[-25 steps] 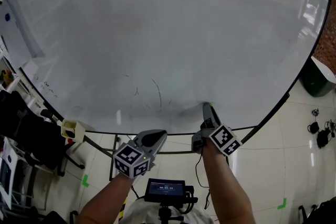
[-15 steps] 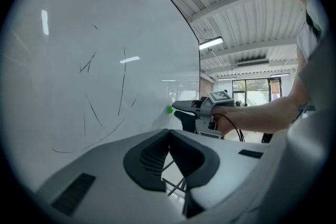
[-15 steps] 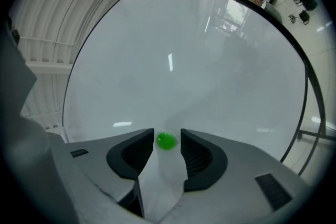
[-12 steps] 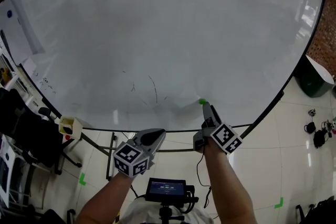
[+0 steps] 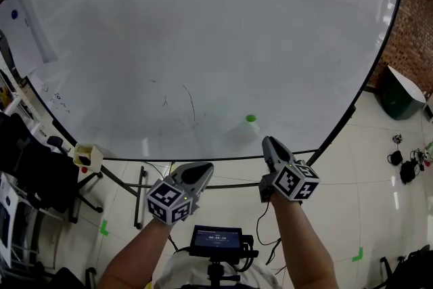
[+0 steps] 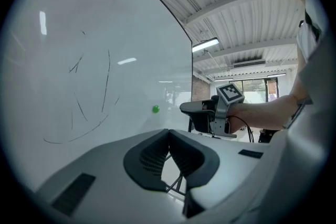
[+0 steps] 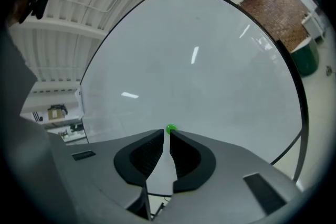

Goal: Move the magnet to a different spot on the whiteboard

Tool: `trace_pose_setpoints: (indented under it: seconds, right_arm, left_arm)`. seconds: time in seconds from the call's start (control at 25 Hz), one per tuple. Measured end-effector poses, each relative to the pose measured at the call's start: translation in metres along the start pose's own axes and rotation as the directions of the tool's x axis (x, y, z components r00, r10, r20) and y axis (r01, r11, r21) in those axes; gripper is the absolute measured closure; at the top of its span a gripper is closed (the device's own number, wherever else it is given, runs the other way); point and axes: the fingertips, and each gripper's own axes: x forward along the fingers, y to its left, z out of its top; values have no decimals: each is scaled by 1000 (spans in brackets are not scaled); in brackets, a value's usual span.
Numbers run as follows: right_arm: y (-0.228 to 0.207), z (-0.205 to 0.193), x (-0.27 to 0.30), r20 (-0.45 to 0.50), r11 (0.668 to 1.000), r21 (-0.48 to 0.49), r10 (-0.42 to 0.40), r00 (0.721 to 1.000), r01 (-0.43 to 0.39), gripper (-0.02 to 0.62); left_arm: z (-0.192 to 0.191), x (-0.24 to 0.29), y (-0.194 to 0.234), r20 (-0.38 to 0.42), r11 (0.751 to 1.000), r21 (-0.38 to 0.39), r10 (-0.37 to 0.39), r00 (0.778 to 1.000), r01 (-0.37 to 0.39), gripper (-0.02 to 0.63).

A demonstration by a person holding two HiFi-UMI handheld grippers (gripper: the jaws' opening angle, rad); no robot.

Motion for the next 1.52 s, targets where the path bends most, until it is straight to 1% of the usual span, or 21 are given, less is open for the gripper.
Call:
trace_pose_setpoints:
  seconds: [0.12, 0.2, 0.28, 0.36, 0.44, 0.56, 0.84, 1.08, 1.28, 1.52]
  right_arm:
    - [12, -7, -23, -55, 991, -125, 39, 998, -46, 566]
    - [22, -14, -39, -100, 975, -203, 74, 992, -94, 575]
    - [33, -28, -57, -154, 955, -255, 118, 981, -154, 581]
    - [43, -43, -76, -207, 938, -277, 153, 966, -208, 581]
    - [51, -56, -94, -246, 927, -285, 176, 953, -245, 583]
    - [59, -73, -116, -282, 920, -285, 188, 941, -269, 583]
    - [72, -99, -160, -307, 914, -267, 221, 926, -306, 583]
    - [80, -104, -187, -291, 915, -235, 254, 922, -326, 583]
    - [82, -104, -206, -277, 918, -235, 253, 927, -321, 583]
    - [83, -108, -229, -266, 920, -226, 257, 929, -319, 583]
  left_arm:
    - [-8, -2, -14, 5, 1000, -1, -17, 1000, 17, 572]
    - [-12, -4, -23, 6, 1000, 2, -23, 1000, 23, 572]
    - [-16, -10, -32, 7, 1000, 1, -23, 1000, 23, 572]
    - [-20, -17, -40, 9, 1000, -2, -21, 1000, 21, 572]
    - [-23, -24, -48, 11, 1000, -1, -22, 1000, 22, 572]
    - [-30, -36, -58, 14, 1000, -1, -28, 1000, 28, 572]
    - [-51, -62, -79, 4, 999, -38, -20, 1000, 20, 572]
    - [-65, -76, -100, -6, 998, -50, -28, 1000, 28, 572]
    - [-62, -80, -119, 9, 998, -42, -42, 999, 42, 572]
    - [-73, -79, -141, -18, 997, -39, -62, 998, 62, 572]
